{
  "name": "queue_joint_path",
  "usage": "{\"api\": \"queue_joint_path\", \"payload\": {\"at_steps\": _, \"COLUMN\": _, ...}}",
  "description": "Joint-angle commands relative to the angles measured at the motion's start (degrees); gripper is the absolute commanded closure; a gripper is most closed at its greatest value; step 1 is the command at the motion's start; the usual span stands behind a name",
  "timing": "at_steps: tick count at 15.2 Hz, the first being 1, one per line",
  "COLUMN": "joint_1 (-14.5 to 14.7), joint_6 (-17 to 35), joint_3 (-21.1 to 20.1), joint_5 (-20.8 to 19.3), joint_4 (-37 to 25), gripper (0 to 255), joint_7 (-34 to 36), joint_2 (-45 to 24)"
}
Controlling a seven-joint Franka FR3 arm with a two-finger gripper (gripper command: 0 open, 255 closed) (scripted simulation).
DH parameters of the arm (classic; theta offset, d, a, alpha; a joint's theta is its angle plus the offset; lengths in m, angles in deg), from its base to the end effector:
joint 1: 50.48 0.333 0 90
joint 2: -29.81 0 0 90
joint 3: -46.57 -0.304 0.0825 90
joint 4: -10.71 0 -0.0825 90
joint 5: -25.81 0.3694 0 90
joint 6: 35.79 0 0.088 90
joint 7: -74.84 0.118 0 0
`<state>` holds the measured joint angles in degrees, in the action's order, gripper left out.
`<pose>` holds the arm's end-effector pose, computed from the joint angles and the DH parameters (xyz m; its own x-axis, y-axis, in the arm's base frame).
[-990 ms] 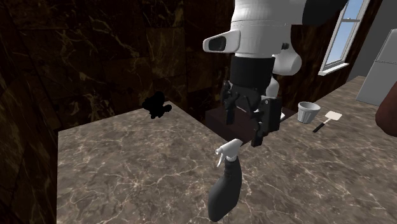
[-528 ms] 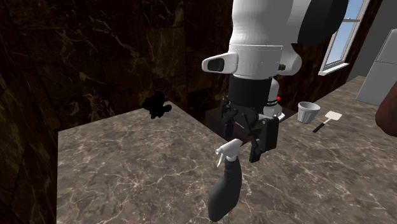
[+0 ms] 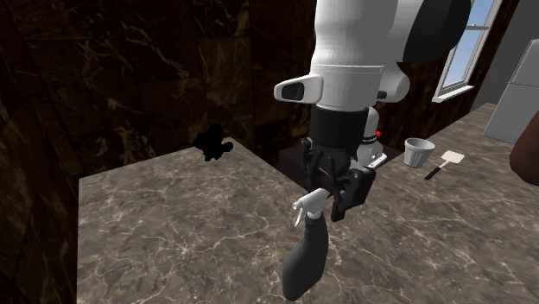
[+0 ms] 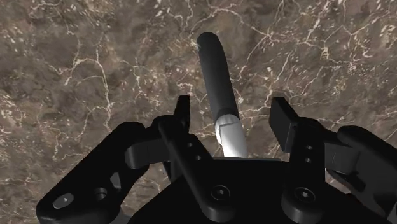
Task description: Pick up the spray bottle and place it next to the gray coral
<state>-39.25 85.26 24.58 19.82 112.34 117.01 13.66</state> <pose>0.5325 0.3229 0.4016 0.9909 -0.1247 0.0514 -0.1215 -0.9907 -0.0612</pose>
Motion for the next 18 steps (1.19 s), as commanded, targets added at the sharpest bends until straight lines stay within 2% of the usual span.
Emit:
{"api": "queue_joint_path", "payload": {"at_steps": 1, "joint_1": 0.00, "joint_6": 0.00, "joint_3": 0.00, "joint_5": 0.00, "joint_4": 0.00, "gripper": 255, "joint_7": 0.00, "joint_2": 0.00}}
{"api": "queue_joint_path", "payload": {"at_steps": 9, "joint_1": 0.00, "joint_6": 0.01, "joint_3": 0.00, "joint_5": 0.00, "joint_4": 0.01, "gripper": 255, "joint_7": 0.00, "joint_2": 0.00}}
{"api": "queue_joint_path", "payload": {"at_steps": 18, "joint_1": -0.13, "joint_6": -6.30, "joint_3": -0.33, "joint_5": 0.96, "joint_4": -4.60, "gripper": 255, "joint_7": -0.58, "joint_2": 1.84}}
